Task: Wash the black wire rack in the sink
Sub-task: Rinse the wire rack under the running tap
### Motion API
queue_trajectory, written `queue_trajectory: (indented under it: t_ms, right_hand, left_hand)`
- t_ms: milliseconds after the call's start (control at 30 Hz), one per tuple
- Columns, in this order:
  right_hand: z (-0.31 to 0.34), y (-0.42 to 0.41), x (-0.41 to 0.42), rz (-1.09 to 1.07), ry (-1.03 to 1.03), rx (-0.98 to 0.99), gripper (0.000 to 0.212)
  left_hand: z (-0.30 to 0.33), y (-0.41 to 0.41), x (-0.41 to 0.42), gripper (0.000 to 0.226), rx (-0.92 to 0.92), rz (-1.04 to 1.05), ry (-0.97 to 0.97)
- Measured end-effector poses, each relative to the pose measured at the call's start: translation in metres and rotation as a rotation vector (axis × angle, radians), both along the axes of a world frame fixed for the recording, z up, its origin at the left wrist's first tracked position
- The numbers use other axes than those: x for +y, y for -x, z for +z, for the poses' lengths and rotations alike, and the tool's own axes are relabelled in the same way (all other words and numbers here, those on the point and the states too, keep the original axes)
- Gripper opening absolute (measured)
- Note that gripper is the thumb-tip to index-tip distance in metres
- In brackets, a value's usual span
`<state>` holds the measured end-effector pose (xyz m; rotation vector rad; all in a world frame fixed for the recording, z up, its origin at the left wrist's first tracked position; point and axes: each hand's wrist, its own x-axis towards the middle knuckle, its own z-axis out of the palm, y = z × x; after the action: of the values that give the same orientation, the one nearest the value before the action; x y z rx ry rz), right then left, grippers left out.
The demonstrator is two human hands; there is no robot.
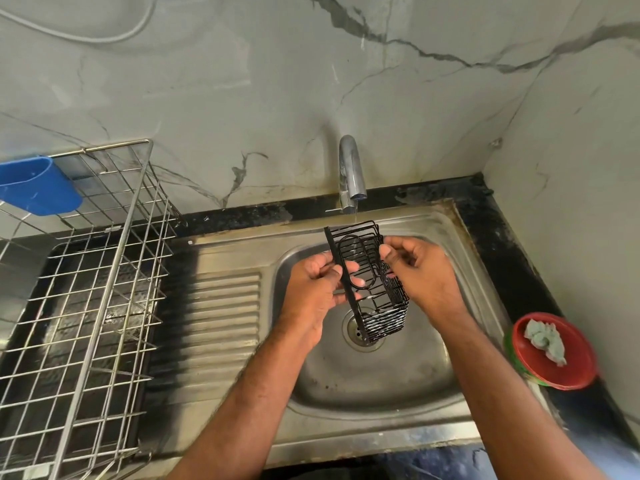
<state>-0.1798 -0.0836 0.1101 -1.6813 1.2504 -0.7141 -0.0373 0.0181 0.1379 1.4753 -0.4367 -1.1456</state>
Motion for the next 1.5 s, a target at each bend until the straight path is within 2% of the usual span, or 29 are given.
queue_trajectory:
  t_ms: [367,567,1000,1300,1500]
  right_hand:
    - [-0.013,-0.004,-0.004,-0.024,-0.107,-0.012,0.045]
    - [-0.024,-0.005,-0.002,-0.046,-0.241,-0.063,0.052]
    - [-0.04,0.001,-0.007,-0.11,-0.361,-0.154,0.028]
    - [-0.048,0.0,-0.003,-0.069,-0.342,-0.116,0.029]
    - [-0.05,-0.002,-0.001,-0.062,-0.326,-0.087,0.038]
  left_hand:
    - [-0.006,-0.013,-0.01,0.03,-0.062,-0.061,-0.023]
    - [-0.015,-0.021,-0.019,0.032,-0.114,-0.117,-0.027]
    - [-0.026,-0.026,-0.036,0.033,-0.157,-0.22,-0.04]
    - [-0.029,-0.031,-0.028,0.036,-0.136,-0.232,-0.007]
    - [-0.033,-0.035,-0.025,0.038,-0.12,-0.235,-0.009]
